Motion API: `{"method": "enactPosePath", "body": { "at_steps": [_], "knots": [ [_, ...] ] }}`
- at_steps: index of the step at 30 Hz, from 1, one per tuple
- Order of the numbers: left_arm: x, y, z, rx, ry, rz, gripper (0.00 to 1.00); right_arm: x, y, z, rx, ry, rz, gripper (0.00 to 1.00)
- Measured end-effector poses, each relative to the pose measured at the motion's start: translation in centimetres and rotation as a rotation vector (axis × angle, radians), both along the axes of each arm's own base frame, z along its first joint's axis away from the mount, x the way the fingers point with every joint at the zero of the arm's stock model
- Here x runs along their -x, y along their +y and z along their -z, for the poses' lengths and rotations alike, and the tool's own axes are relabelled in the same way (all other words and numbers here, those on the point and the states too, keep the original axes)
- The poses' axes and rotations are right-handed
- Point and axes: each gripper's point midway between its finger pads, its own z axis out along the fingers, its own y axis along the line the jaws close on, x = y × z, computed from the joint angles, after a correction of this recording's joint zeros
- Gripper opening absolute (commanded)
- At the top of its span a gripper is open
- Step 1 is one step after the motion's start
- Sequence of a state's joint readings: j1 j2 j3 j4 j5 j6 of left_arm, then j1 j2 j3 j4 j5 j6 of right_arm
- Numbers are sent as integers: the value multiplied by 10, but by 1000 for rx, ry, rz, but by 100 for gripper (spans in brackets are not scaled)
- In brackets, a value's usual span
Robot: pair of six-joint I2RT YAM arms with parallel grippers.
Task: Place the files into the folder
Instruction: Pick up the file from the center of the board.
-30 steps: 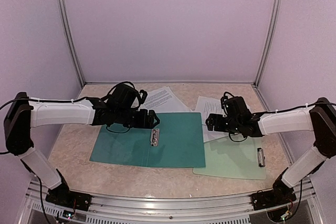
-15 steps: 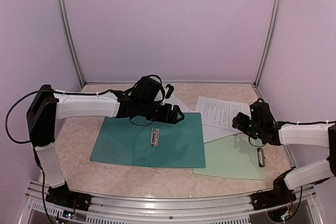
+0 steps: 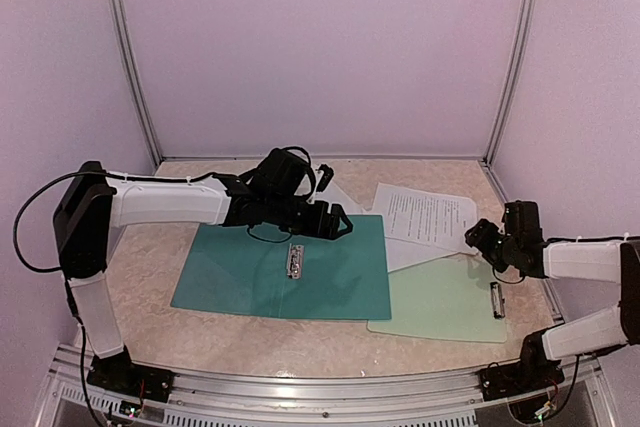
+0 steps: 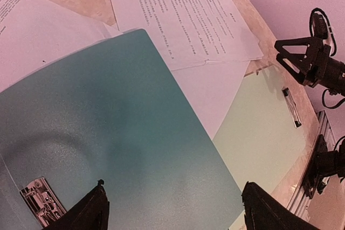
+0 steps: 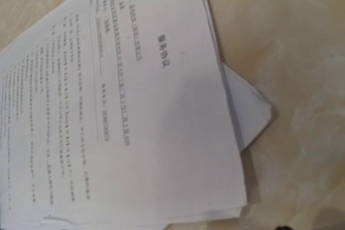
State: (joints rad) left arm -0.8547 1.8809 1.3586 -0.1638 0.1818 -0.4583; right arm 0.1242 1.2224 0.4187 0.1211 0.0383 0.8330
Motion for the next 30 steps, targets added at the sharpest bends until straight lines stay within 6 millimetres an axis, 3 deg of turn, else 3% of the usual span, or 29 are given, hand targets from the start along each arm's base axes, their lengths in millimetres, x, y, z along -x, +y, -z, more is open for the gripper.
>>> {"method": "enactPosePath", "body": {
  "at_steps": [12, 30],
  "knots": [
    [1, -1, 0, 2, 2, 6, 82, -1, -5, 27, -102, 38, -6, 72],
    [2, -2, 0, 2, 3, 8, 81, -21, -5, 32, -223, -27, -1, 63]
  ]
}}
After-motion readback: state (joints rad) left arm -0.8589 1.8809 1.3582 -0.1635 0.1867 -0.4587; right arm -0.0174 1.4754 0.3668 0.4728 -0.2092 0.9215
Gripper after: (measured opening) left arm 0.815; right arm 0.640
